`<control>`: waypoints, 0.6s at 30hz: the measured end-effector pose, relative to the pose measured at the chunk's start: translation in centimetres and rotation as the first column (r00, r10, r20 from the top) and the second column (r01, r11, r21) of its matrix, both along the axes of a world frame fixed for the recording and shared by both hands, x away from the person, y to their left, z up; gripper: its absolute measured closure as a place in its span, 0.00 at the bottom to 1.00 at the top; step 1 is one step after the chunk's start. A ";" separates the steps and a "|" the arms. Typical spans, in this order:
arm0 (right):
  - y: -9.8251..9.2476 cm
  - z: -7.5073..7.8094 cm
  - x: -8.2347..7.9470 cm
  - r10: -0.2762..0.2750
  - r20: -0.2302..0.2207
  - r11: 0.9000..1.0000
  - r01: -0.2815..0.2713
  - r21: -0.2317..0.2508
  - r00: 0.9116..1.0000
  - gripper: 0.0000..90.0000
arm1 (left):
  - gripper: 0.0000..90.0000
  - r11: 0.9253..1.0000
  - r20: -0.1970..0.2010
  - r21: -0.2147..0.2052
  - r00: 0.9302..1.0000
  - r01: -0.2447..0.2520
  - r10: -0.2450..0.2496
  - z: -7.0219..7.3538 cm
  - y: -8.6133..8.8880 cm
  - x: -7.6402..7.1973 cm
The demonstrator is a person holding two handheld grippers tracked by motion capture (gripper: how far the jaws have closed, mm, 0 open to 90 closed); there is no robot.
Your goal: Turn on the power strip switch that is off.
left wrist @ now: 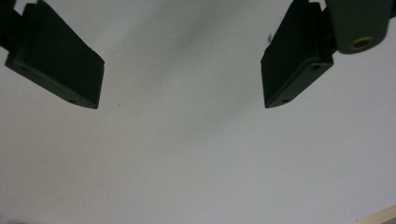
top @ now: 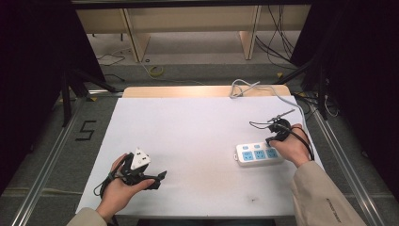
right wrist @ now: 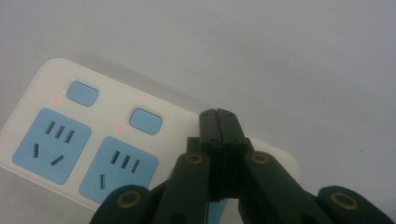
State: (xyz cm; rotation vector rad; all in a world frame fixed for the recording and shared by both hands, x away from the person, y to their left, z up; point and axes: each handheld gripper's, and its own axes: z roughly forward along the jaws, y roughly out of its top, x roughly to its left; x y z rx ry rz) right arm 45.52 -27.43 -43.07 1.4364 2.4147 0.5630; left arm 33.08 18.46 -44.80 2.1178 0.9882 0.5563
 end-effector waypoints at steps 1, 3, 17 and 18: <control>0.0 0.0 0.0 -0.003 -0.002 1.000 0.003 -0.002 1.000 1.00 | 0.14 1.000 0.000 0.000 1.000 0.000 0.000 0.0 0.0 0.0; 0.1 0.0 0.0 -0.002 -0.006 1.000 0.002 -0.007 1.000 1.00 | 0.14 1.000 0.000 0.000 1.000 0.000 0.000 0.0 0.0 0.0; 0.2 0.0 0.0 -0.007 -0.011 1.000 0.006 -0.028 1.000 1.00 | 0.14 1.000 -0.001 -0.001 1.000 0.000 0.000 0.0 0.0 0.0; 0.2 0.0 0.0 -0.007 -0.011 1.000 0.007 -0.027 1.000 1.00 | 0.14 1.000 -0.002 0.003 1.000 0.003 -0.003 0.0 0.0 0.0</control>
